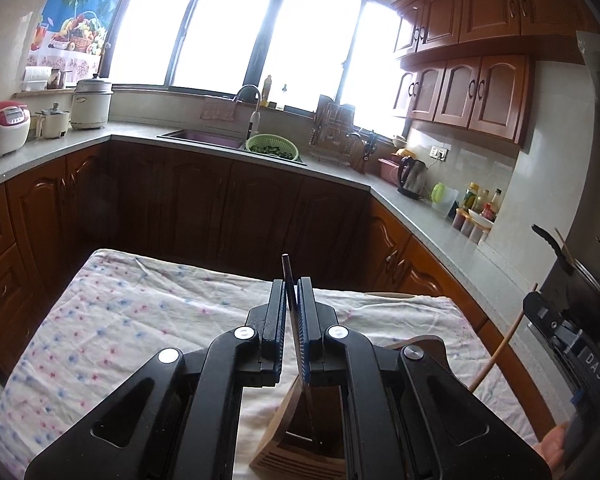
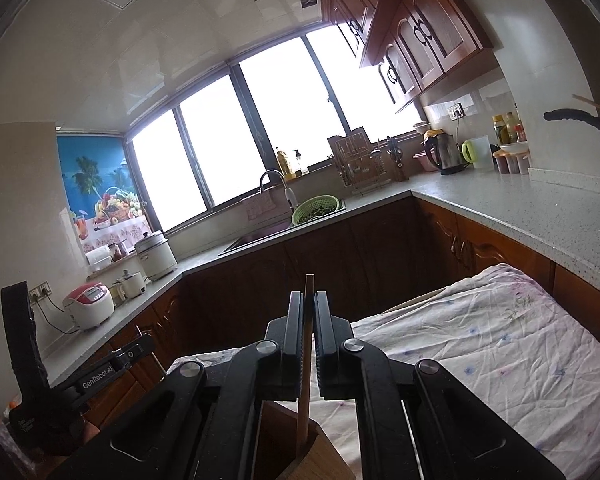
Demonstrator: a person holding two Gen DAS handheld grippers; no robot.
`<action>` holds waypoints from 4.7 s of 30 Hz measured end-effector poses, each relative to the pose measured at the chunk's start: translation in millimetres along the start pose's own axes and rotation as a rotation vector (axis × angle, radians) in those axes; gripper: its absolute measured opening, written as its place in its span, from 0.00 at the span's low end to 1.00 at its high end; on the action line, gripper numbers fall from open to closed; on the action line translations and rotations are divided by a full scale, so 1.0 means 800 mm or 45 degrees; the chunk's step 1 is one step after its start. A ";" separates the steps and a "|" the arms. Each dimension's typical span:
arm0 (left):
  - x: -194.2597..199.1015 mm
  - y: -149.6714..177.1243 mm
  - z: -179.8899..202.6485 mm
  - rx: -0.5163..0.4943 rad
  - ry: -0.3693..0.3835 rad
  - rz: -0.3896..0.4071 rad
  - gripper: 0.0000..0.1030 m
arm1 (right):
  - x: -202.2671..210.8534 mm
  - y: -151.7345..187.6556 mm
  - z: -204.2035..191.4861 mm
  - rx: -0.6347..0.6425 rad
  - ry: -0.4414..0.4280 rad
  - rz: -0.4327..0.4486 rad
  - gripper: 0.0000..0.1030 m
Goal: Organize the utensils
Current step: 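Lift both chopsticks and lower them into the wooden holder with both tools, then open both tools to release the chopsticks into the holder, then grasp another metal chopstick with the left tool while the right tool grasps a wooden chopstick, then carry both chopsticks up and insert them into the wooden holder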
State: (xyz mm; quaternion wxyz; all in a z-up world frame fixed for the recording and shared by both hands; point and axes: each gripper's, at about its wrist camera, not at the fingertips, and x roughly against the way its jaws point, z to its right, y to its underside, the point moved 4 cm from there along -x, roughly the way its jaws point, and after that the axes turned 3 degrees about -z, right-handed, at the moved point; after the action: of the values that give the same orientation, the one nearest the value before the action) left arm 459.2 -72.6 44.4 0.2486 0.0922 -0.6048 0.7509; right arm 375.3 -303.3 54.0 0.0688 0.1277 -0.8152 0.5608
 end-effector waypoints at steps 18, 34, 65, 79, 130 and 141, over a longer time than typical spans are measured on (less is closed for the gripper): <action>0.030 0.000 -0.007 -0.025 -0.034 -0.031 0.66 | 0.007 -0.004 0.013 -0.092 -0.025 -0.085 0.61; 0.146 0.096 -0.023 -0.036 -0.038 -0.175 0.92 | 0.125 0.034 0.025 -0.113 -0.052 -0.164 0.90; 0.231 0.238 -0.017 -0.080 -0.035 -0.394 0.92 | 0.266 0.176 0.045 -0.054 0.061 -0.405 0.89; 0.206 0.255 0.000 -0.174 -0.020 -0.481 0.79 | 0.241 0.201 0.048 -0.011 0.076 -0.520 0.56; 0.082 0.269 0.047 -0.373 0.113 -0.713 0.03 | 0.143 0.251 0.061 0.016 0.075 -0.829 0.06; 0.167 0.220 0.006 -0.177 0.192 -0.570 0.03 | 0.172 0.201 0.027 0.009 -0.033 -0.707 0.05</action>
State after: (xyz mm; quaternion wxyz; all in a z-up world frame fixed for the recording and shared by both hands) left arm 257.9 -67.8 -47.7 0.4588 0.1503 -0.5993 0.6385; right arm 198.0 -287.3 -62.8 0.2088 0.3536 -0.7480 0.5215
